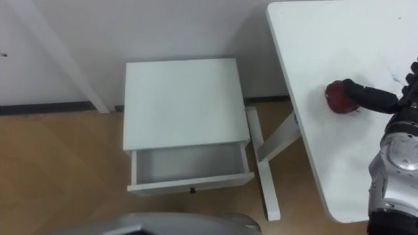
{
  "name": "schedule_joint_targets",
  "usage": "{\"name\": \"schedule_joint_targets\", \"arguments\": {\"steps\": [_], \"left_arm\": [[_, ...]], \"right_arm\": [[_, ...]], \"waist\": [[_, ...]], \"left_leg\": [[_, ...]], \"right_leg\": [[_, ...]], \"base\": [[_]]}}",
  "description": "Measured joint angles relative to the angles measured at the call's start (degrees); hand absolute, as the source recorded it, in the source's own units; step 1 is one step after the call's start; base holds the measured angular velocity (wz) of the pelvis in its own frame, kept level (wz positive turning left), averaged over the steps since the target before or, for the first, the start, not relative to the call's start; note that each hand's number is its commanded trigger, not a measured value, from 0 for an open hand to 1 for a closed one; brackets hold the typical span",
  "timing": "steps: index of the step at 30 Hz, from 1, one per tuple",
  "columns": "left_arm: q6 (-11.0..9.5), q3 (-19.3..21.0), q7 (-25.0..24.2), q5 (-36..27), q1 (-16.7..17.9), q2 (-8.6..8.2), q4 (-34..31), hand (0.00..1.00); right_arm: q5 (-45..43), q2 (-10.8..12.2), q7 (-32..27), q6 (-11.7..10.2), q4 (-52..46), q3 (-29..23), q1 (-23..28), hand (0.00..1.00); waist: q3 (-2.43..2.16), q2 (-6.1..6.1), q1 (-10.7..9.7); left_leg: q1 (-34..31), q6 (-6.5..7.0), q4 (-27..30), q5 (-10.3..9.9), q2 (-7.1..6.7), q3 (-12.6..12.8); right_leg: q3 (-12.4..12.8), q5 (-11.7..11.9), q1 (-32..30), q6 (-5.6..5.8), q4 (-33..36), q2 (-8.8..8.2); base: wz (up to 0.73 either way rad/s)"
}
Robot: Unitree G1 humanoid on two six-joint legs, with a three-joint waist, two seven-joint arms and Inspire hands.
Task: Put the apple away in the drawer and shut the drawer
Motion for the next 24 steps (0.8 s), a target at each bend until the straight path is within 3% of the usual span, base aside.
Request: {"name": "schedule_joint_targets", "arguments": {"steps": [5, 9, 13, 24], "left_arm": [[-0.01, 0.00, -0.04, 0.00, -0.48, 0.00, 0.01, 0.00], [-0.06, -0.02, 0.11, -0.03, -0.46, 0.15, 0.29, 0.00], [-0.18, -0.04, 0.21, -0.04, -0.63, 0.15, 0.69, 0.00], [-0.38, -0.24, 0.61, -0.21, -1.77, 0.38, 1.13, 0.00]], "right_arm": [[-2.26, 0.00, 0.51, 0.00, -0.06, 0.14, -0.01, 0.00], [-4.44, 0.15, 0.63, -0.12, 0.28, 3.09, 0.39, 0.00], [-5.10, 0.45, 1.87, -0.76, 1.62, 4.12, 0.75, 0.00], [-7.90, 1.64, 4.27, -1.52, 1.84, 8.06, 0.87, 0.00]], "waist": [[0.21, -0.41, 0.16], [0.31, -0.98, 0.22], [0.25, -1.73, 0.79], [0.20, -1.71, 1.41]], "left_leg": [[0.12, 0.00, -0.06, 0.00, 0.00, 0.03], [0.21, 0.00, 0.02, 0.00, -0.02, 0.04], [0.09, 0.01, 0.04, 0.00, -0.12, 0.05], [0.06, 0.01, 0.05, 0.00, -0.10, -0.05]], "right_leg": [[0.11, 0.00, -0.10, 0.00, 0.22, 0.00], [0.27, 0.00, -0.11, -0.01, -0.06, -0.01], [0.34, 0.33, 0.00, 0.17, -0.58, -0.08], [0.30, 0.45, 0.27, 0.22, -0.55, -0.04]], "base": [[0.00], [0.00], [0.00], [0.00]]}}
